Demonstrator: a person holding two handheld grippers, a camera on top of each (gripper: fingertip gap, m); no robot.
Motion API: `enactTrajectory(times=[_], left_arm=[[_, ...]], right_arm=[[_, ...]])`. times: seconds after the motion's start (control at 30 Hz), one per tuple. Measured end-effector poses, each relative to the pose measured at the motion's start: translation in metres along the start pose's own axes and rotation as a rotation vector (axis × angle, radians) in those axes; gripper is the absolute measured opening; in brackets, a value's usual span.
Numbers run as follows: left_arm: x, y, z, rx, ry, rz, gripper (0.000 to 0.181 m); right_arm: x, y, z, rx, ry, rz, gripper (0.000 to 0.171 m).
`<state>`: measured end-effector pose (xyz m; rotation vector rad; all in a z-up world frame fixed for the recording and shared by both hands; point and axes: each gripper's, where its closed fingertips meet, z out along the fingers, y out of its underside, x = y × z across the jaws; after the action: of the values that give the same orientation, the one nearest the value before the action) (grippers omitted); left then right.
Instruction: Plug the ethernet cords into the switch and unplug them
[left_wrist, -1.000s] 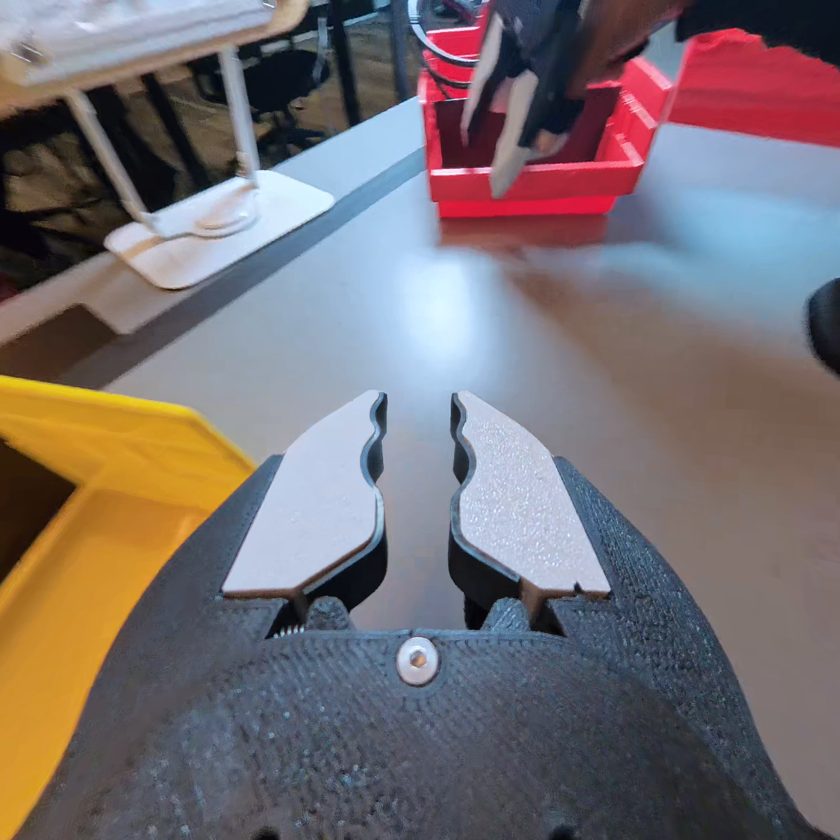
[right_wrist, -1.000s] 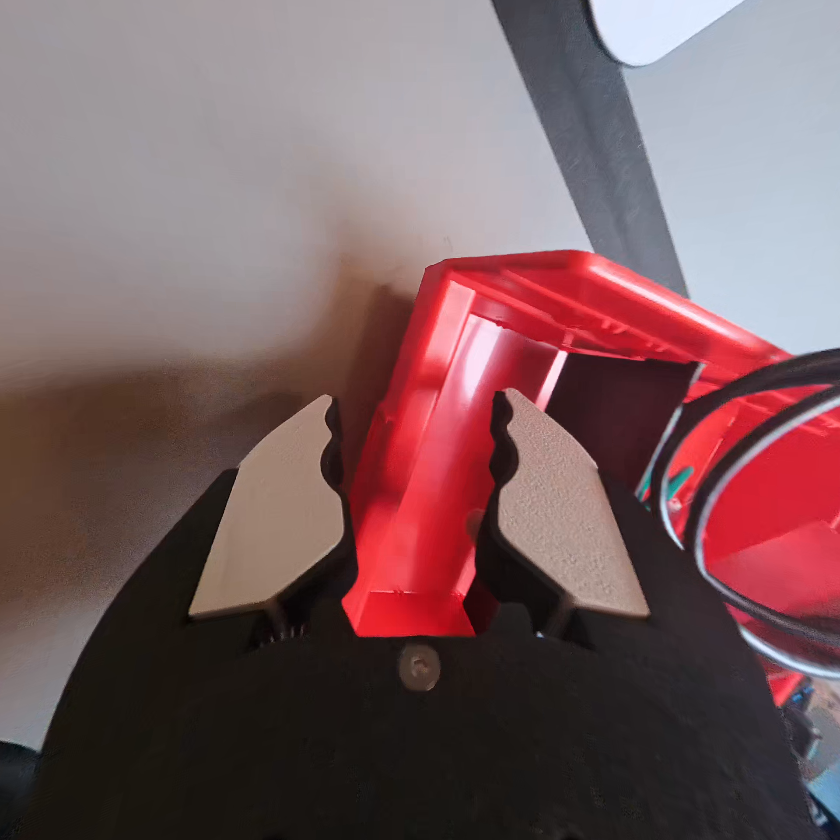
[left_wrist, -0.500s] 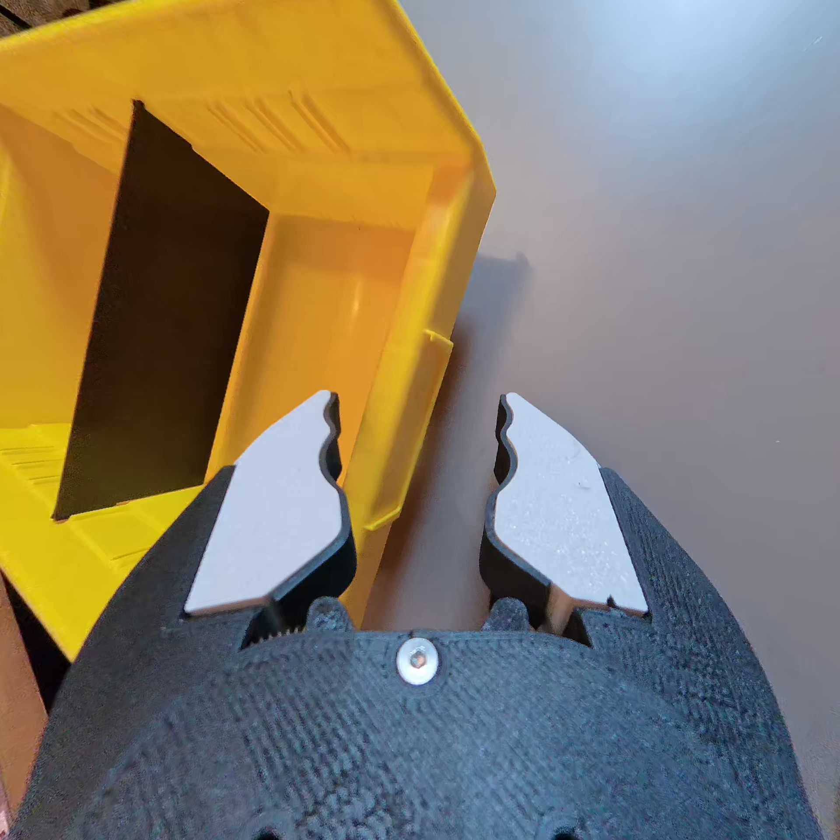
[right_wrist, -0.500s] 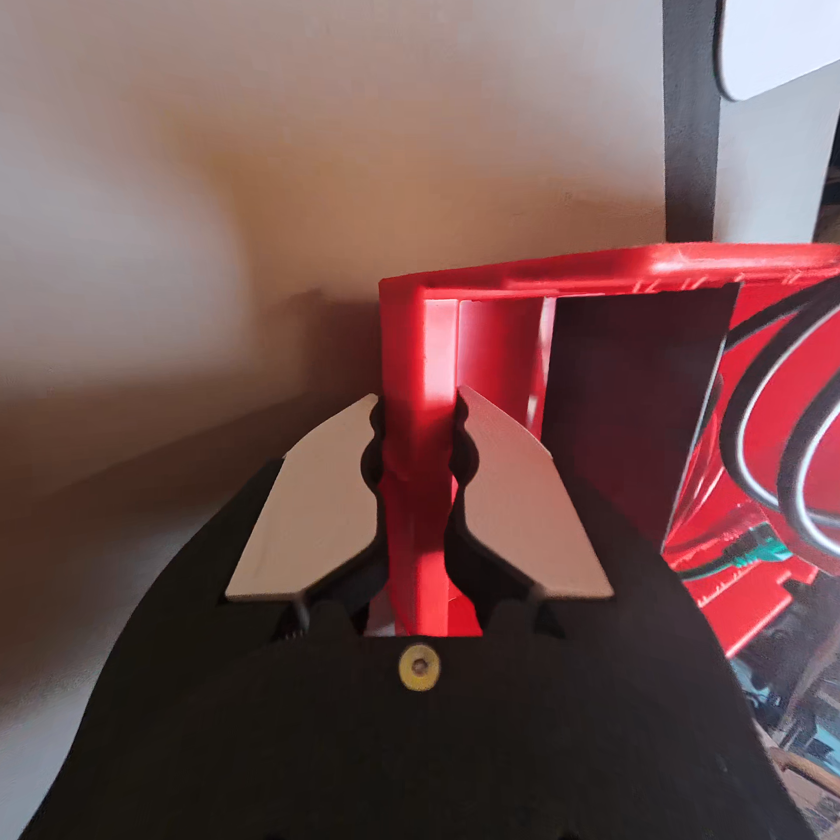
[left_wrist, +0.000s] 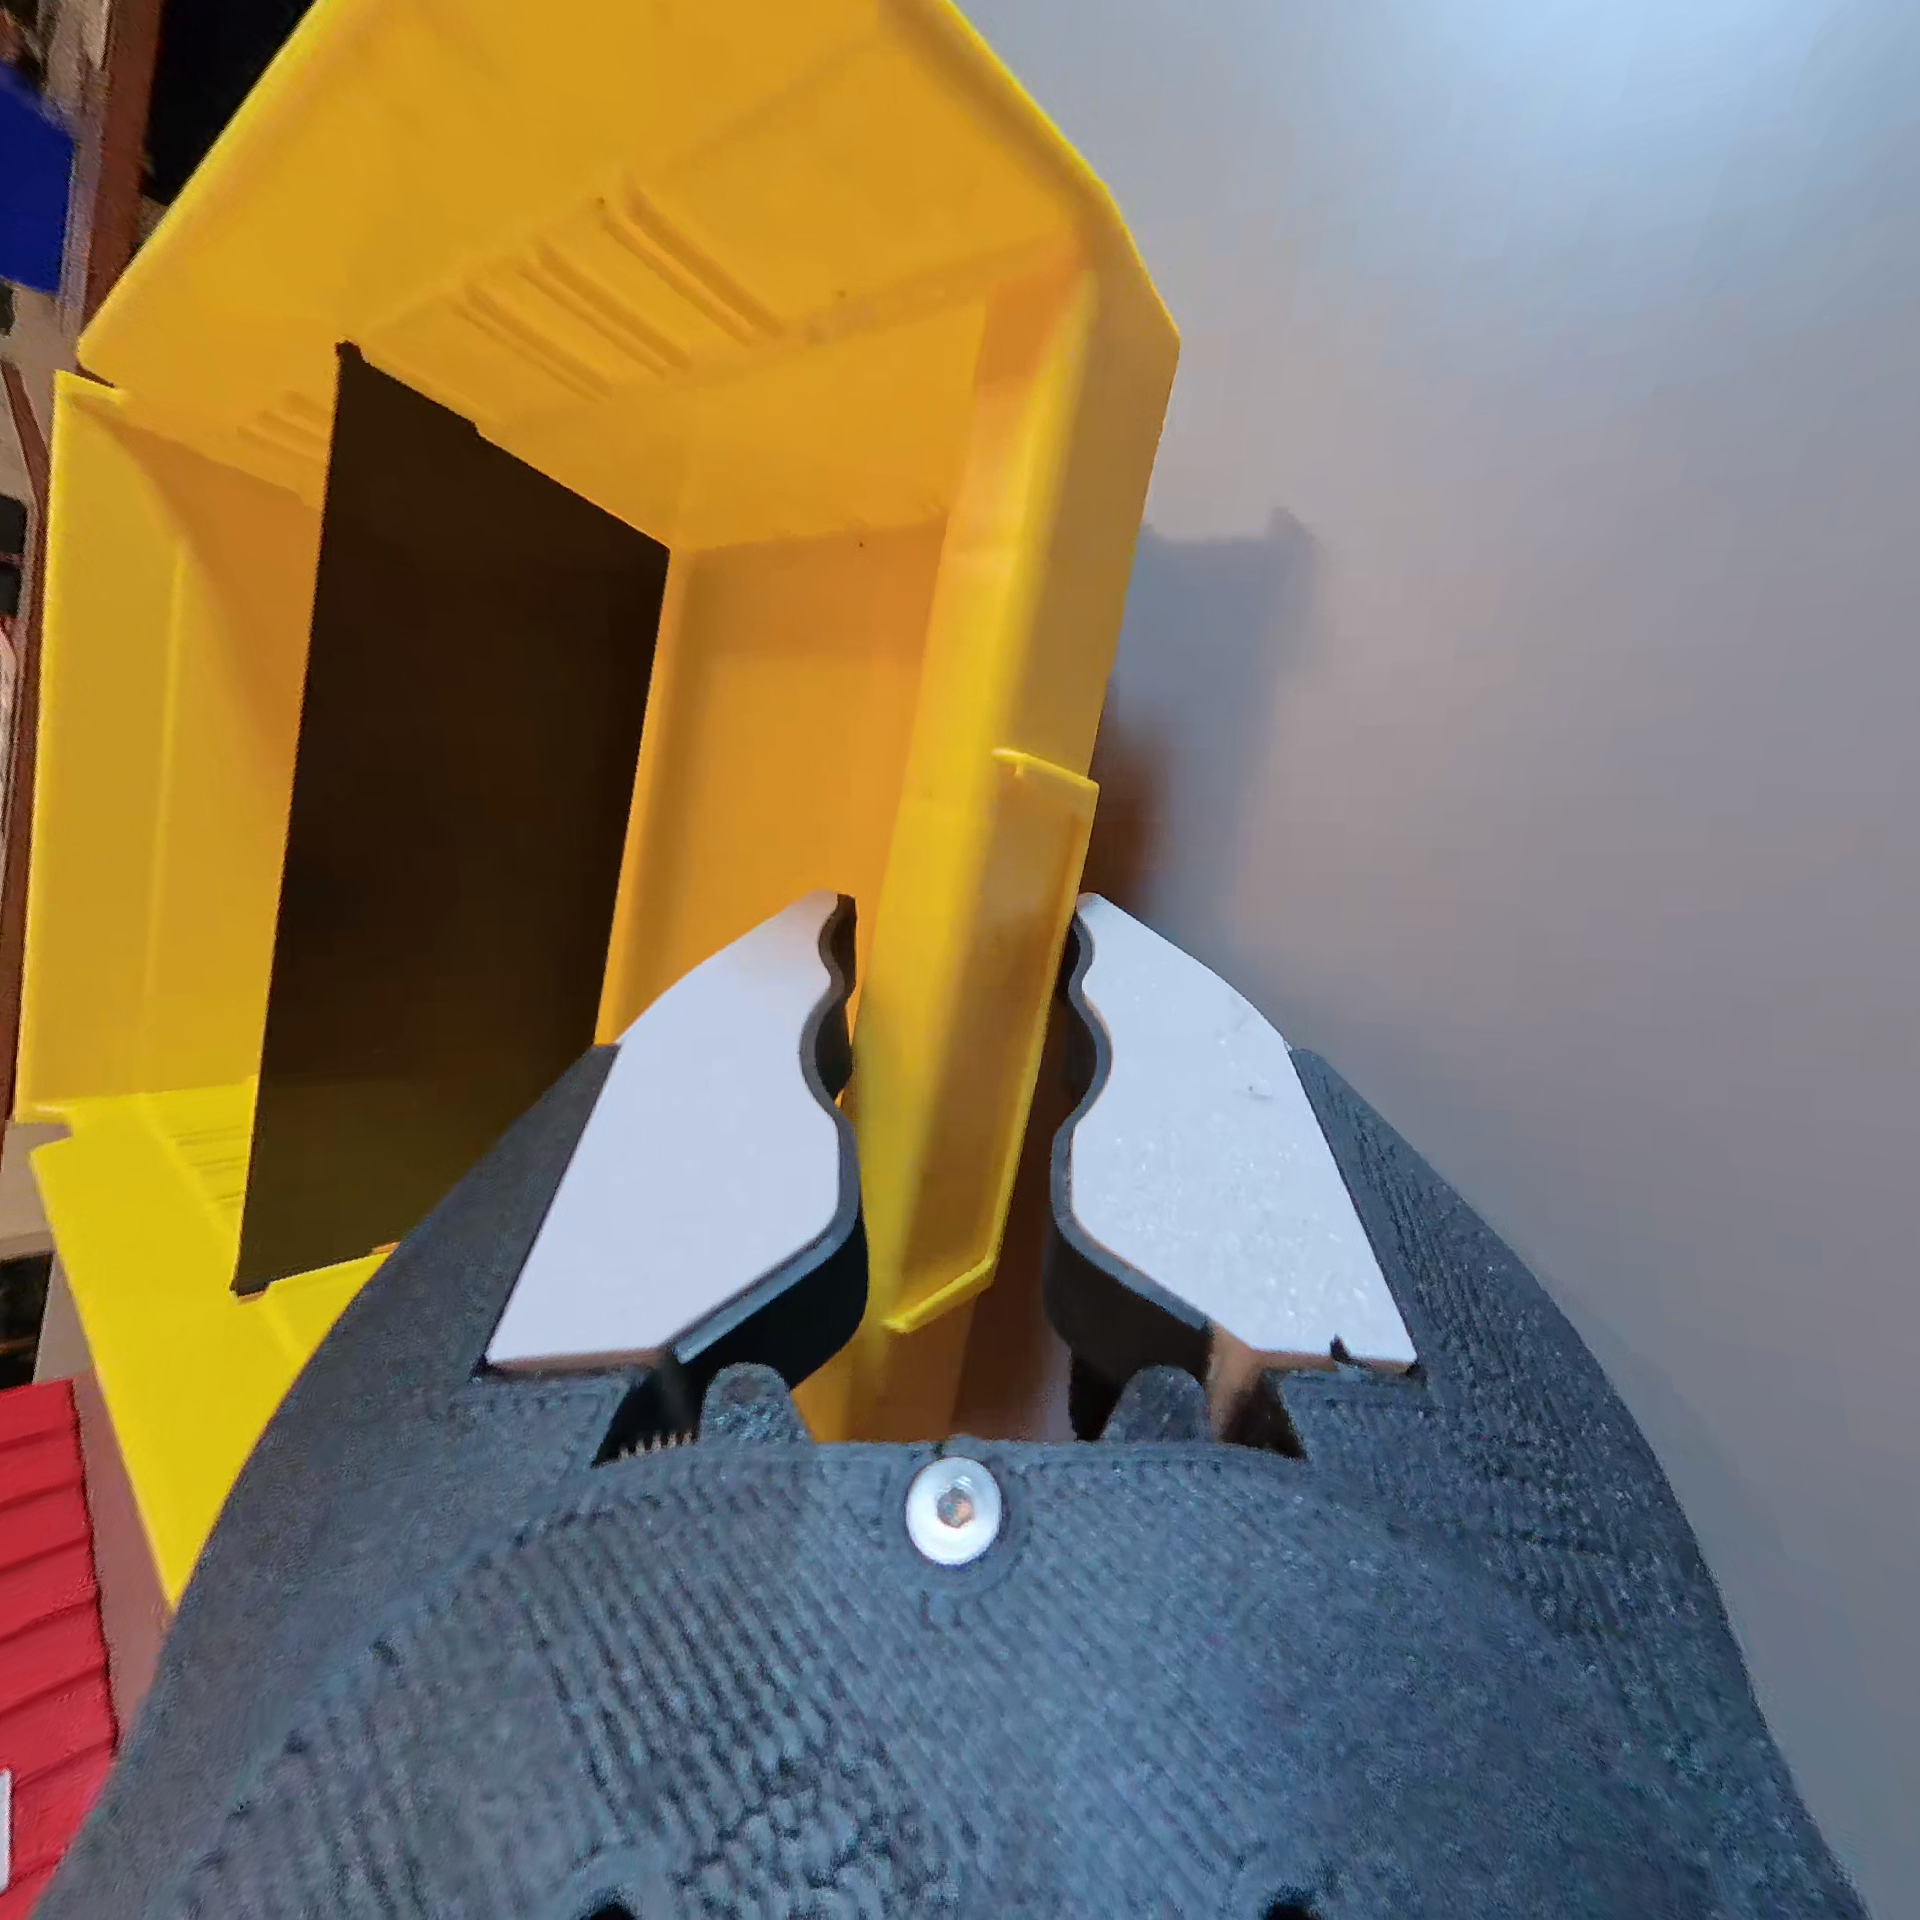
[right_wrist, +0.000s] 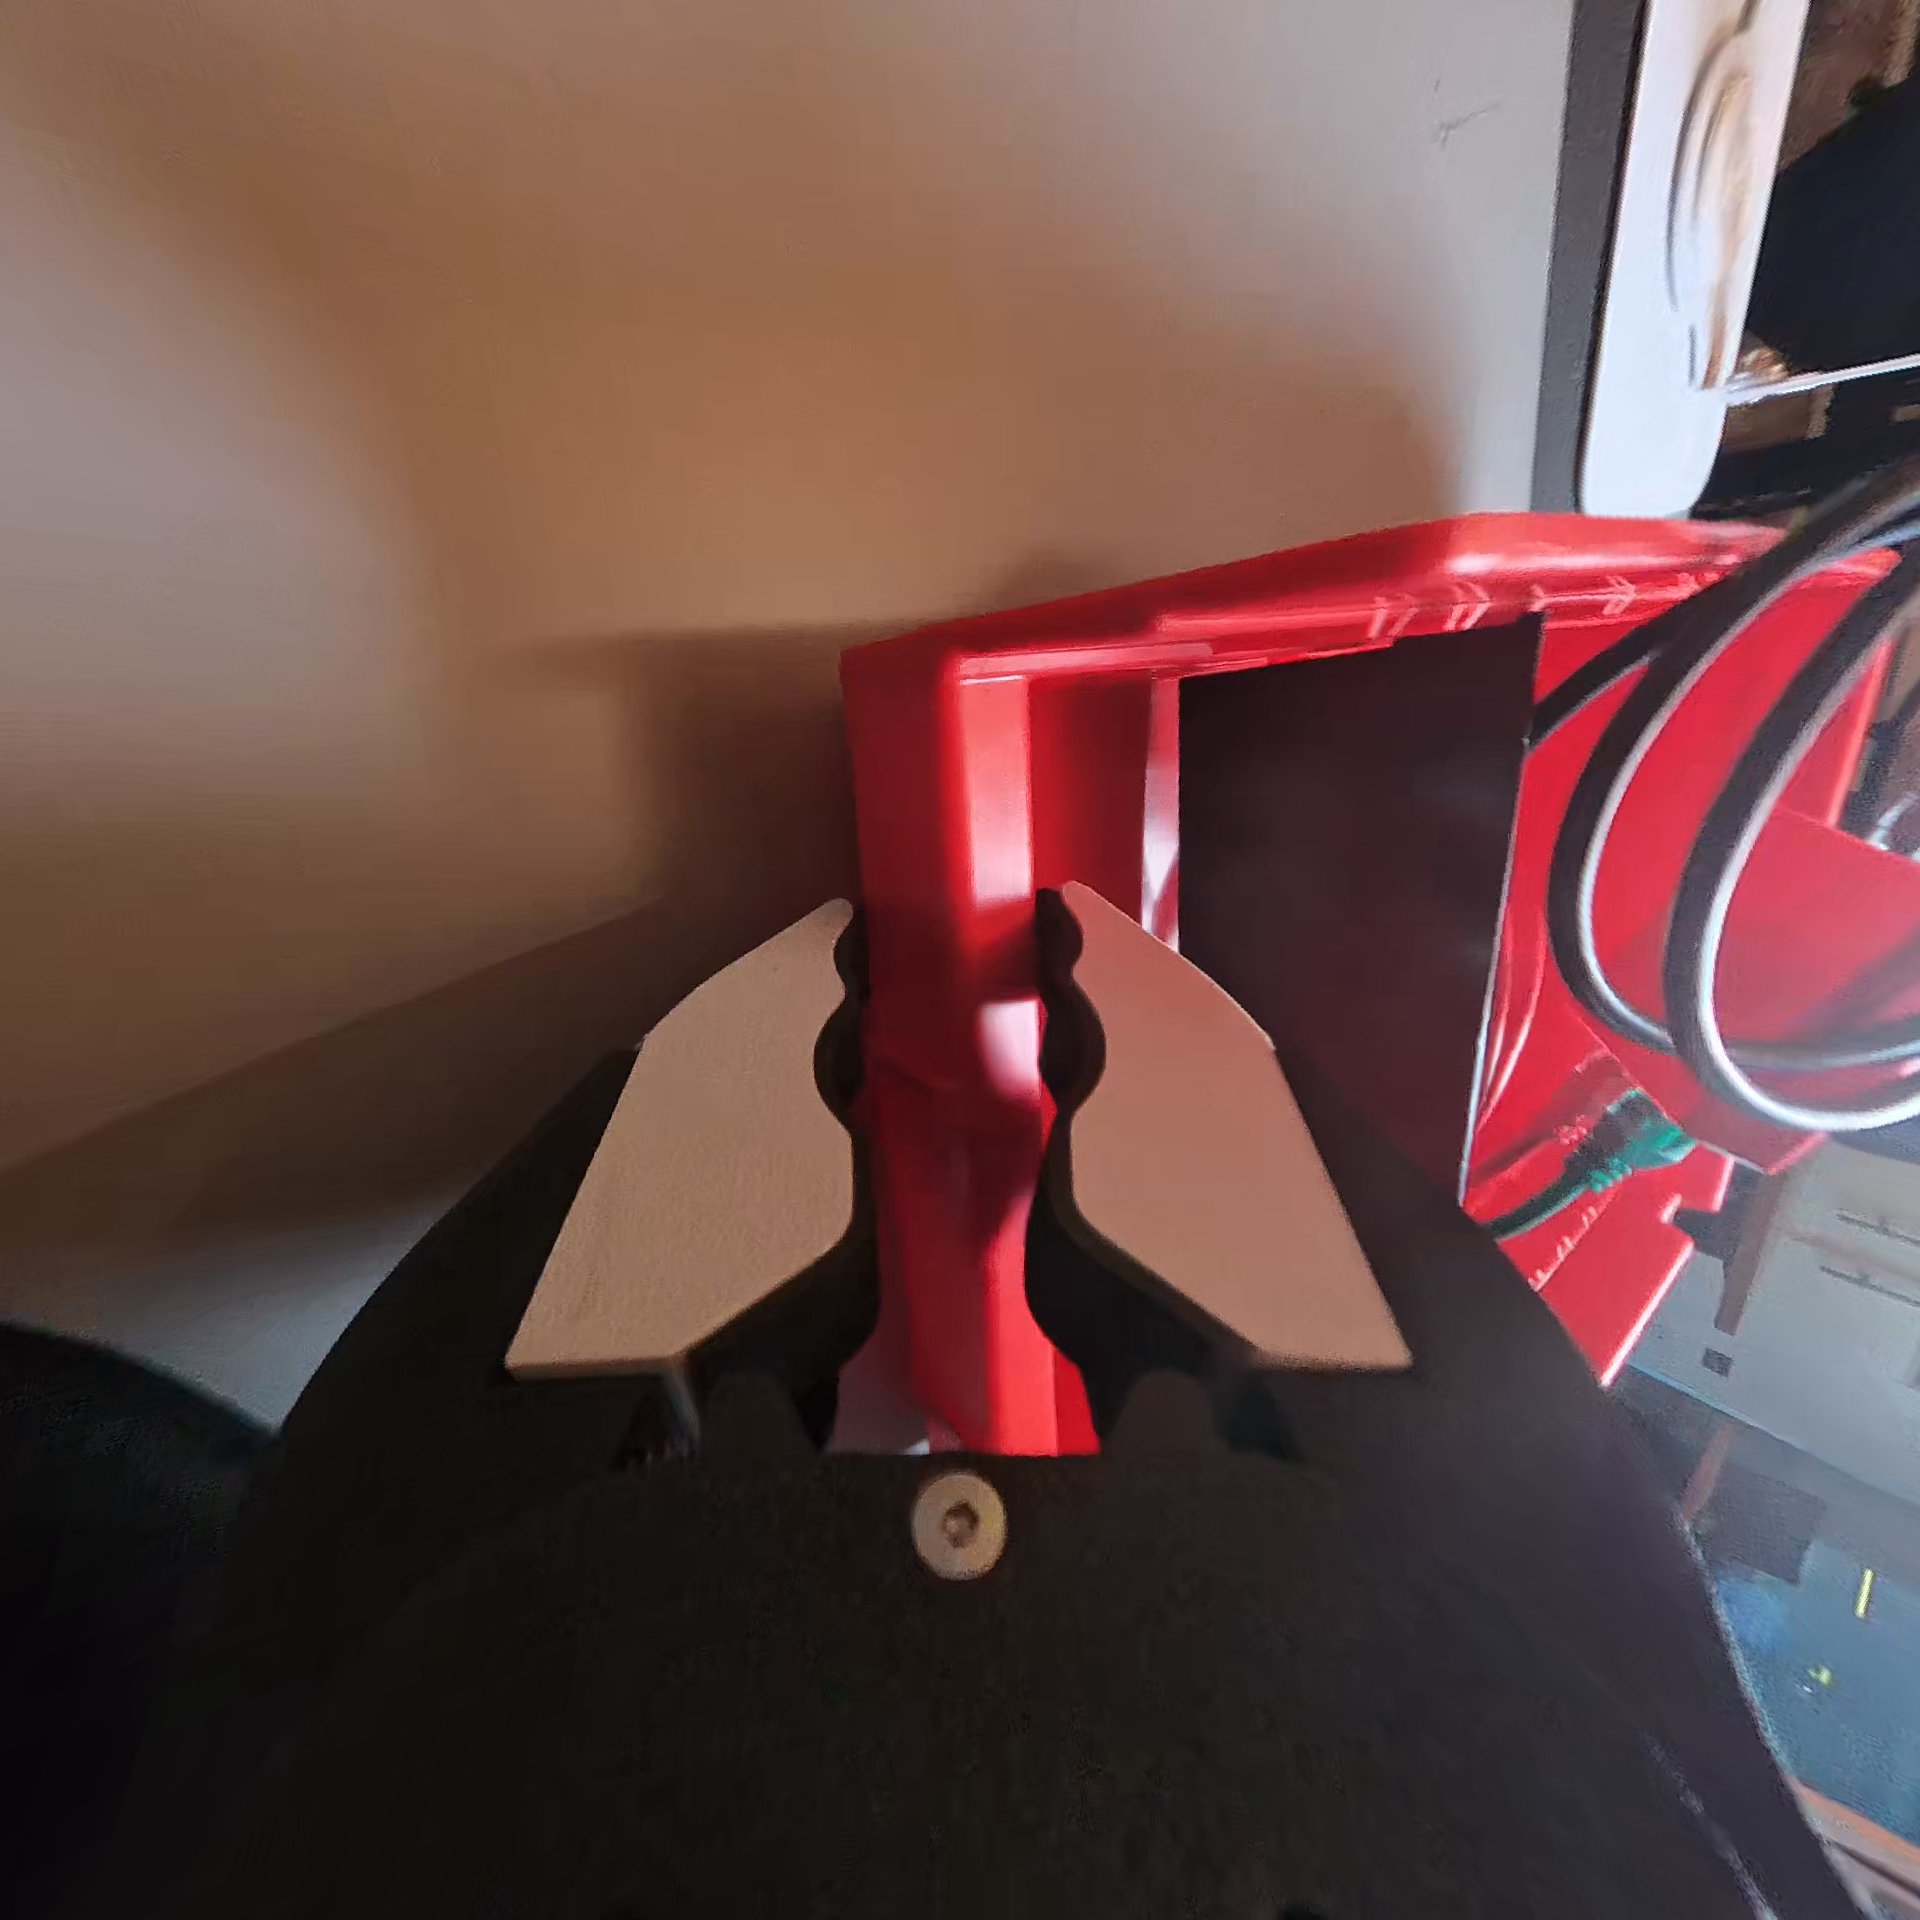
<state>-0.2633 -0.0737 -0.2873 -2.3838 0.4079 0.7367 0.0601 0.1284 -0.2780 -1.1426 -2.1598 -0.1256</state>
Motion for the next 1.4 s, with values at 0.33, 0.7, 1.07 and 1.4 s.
enactTrajectory(times=[0.33,0.7,1.07,1.4], left_arm=[[0.069,-0.117,0.014,0.225,0.158,0.196,0.043],[0.113,-0.211,-0.098,0.63,0.466,-0.446,0.04],[0.191,-0.317,-0.037,0.545,0.476,-0.665,0.057],[0.169,-0.305,-0.026,0.515,0.271,-0.674,0.022]], right_arm=[[-0.002,0.024,-0.105,0.353,0.205,0.469,0.038],[0.043,0.139,-0.087,0.469,0.316,1.142,0.059],[0.061,0.135,-0.055,0.409,0.431,1.125,0.03],[0.055,0.129,-0.066,0.332,0.524,1.038,0.01]])
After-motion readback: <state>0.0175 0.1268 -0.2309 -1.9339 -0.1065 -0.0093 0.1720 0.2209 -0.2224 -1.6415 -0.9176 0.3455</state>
